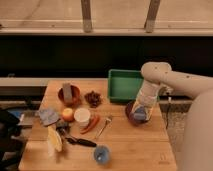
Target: Place sponge in purple bowl
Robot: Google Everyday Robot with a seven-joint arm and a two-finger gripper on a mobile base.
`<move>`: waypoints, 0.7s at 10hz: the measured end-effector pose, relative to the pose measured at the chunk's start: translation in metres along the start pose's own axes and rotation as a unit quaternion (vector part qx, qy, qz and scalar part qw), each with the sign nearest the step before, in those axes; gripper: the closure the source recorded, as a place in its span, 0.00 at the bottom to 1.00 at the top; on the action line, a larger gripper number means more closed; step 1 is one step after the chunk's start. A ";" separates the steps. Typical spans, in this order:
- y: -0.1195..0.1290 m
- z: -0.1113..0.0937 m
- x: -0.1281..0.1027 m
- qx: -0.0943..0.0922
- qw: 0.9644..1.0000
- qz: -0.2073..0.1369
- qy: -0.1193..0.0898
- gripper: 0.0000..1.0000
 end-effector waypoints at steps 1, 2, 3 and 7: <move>0.000 0.001 -0.004 -0.001 1.000 0.001 -0.003 0.32; 0.002 0.001 -0.012 -0.002 1.000 0.001 -0.009 0.27; 0.006 0.002 -0.023 -0.003 1.000 -0.005 -0.015 0.26; 0.015 0.000 -0.047 -0.005 0.999 -0.022 -0.029 0.26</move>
